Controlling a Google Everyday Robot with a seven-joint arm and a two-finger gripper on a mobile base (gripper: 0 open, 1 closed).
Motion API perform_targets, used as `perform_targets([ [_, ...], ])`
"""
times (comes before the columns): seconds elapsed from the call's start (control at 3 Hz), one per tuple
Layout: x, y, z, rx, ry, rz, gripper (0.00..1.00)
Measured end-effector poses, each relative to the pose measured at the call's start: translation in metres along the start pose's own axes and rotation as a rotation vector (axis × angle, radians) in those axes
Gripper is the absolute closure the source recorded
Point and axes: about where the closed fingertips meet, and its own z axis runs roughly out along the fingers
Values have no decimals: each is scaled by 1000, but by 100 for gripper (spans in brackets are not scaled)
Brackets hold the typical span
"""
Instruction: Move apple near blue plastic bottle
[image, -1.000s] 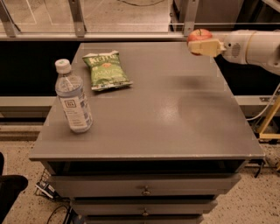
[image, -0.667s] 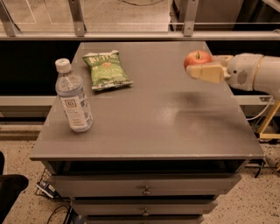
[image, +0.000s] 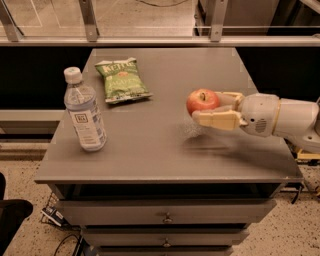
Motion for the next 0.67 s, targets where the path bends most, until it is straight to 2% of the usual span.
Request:
perform_targets([
  [0.33, -3, 32, 23, -133, -44, -65, 100],
  [0.67, 3, 51, 42, -229, -39, -78, 100],
])
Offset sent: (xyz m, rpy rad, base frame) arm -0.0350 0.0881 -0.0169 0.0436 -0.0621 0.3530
